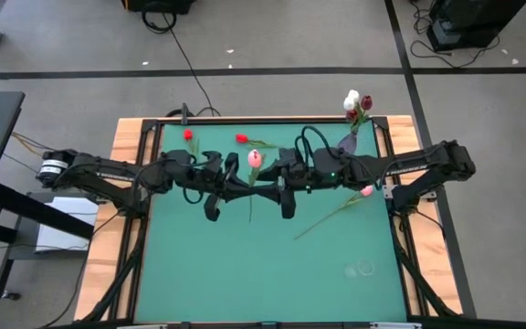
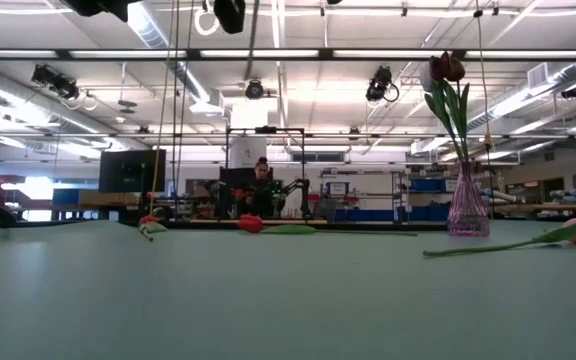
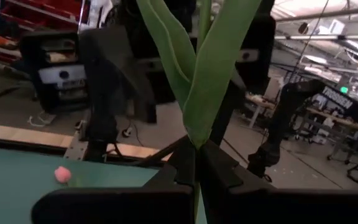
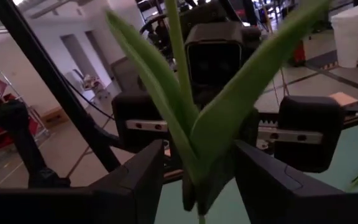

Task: Sort flowers into vase by color
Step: Put the left pink flower into the transparent vase

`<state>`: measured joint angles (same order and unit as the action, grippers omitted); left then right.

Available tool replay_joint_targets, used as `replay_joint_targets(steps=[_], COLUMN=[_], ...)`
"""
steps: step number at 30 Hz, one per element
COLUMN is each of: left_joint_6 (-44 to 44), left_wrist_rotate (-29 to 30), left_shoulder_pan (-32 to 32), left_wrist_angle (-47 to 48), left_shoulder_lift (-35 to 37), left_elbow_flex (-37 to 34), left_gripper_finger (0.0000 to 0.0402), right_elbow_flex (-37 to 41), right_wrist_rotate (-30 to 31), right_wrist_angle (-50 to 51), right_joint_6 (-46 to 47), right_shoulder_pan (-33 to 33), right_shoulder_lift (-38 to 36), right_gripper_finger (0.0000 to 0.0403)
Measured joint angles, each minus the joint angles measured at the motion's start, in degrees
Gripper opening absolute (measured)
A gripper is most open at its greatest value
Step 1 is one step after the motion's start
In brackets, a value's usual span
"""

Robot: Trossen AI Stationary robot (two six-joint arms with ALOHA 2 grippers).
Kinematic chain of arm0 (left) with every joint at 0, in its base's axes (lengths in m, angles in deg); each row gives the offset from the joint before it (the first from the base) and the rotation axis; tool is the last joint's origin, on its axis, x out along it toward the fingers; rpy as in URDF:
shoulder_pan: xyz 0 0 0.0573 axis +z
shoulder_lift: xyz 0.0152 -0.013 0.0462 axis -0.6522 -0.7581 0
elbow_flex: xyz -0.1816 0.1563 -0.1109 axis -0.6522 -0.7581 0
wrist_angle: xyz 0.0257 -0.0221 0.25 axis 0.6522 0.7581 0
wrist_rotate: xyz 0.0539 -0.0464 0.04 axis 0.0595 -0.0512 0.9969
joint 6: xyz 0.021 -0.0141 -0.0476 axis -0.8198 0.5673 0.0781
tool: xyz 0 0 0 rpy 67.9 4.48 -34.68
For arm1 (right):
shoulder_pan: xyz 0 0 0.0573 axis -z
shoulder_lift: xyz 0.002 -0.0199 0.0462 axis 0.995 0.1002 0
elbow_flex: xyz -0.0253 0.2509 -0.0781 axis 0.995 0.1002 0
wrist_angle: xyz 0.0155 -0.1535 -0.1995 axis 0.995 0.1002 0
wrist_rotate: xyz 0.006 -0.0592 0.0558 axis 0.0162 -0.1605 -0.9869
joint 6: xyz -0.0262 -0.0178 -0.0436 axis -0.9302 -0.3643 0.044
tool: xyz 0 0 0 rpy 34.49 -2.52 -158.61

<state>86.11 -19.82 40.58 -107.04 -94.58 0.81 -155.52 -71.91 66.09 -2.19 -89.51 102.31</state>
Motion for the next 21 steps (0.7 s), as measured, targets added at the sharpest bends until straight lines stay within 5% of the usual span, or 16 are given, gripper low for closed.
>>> replay_joint_targets(steps=[5, 14, 21], left_joint_6=[-0.1, -0.1, -4.8], left_wrist_rotate=[0.1, 3.0, 6.7], left_shoulder_pan=[0.1, 0.0, 0.1], left_wrist_angle=[0.4, 0.0, 0.6], left_shoulder_lift=[-0.1, -0.5, 0.0], left_elbow_flex=[-0.1, -0.1, -0.1], left_gripper_finger=[0.0009, 0.0024, 0.0097], right_elbow_flex=[0.0, 0.0, 0.0], right_wrist_rotate=[-0.5, -1.4, 1.9], right_wrist_angle=[-0.1, -0.1, 1.6], right_joint_6=[0.0, -2.1, -4.0], right_shoulder_pan=[0.2, 0.7, 0.9], right_shoulder_lift=[0.1, 0.2, -0.1], right_gripper_finger=[0.0153, 0.0016, 0.0007])
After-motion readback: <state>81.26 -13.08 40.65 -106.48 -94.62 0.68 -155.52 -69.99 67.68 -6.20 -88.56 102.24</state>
